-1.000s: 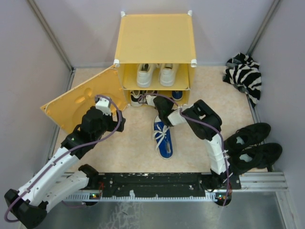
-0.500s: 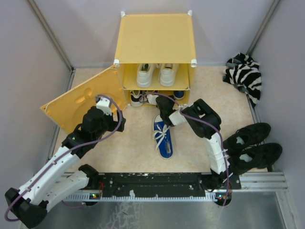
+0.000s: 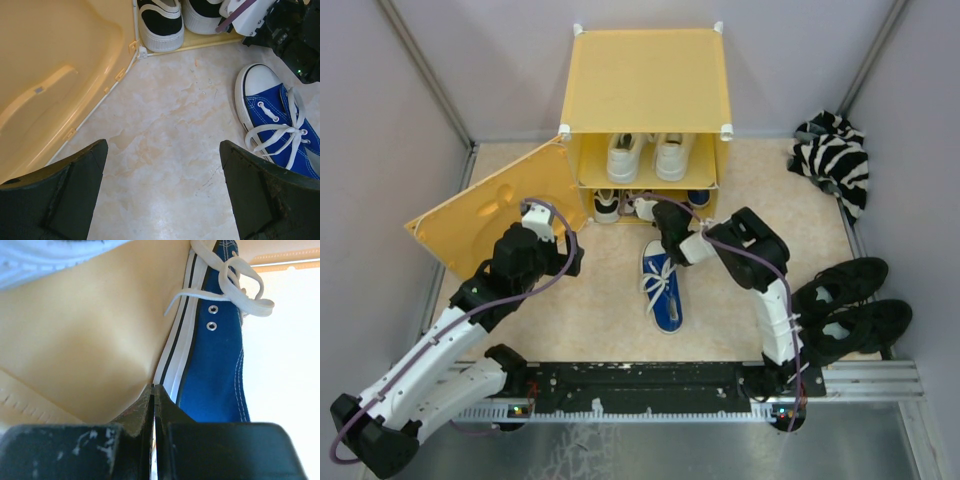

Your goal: Place and organize the shoes in the shoe cabinet

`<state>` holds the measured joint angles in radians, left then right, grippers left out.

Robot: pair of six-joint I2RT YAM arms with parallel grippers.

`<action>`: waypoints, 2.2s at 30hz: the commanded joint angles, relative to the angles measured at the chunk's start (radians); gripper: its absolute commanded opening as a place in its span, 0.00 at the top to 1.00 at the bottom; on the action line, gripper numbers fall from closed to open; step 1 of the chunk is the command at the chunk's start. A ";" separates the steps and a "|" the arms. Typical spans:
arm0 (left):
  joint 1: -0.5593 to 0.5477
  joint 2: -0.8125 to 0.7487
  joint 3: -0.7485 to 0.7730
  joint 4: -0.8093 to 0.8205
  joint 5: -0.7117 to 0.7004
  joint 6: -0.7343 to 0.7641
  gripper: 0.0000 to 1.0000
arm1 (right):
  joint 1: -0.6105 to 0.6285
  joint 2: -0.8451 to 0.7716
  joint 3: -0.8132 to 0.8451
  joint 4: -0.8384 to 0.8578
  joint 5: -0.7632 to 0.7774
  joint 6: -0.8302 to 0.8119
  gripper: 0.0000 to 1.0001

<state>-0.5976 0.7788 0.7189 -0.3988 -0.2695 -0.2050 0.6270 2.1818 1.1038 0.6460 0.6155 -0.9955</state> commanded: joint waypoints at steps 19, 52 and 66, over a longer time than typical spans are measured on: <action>0.011 -0.010 0.000 0.012 -0.006 0.005 0.01 | 0.106 -0.256 -0.007 -0.469 -0.013 0.324 0.70; 0.012 -0.077 0.013 0.022 0.048 0.001 0.01 | 0.426 -1.173 -0.460 -1.034 -0.472 1.548 0.28; 0.012 -0.095 -0.001 0.018 0.038 -0.004 0.01 | 0.543 -1.003 -0.534 -0.861 -0.113 1.668 0.29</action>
<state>-0.5911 0.7025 0.7189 -0.3969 -0.2344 -0.2050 1.1675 1.1526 0.5797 -0.3264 0.3561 0.6205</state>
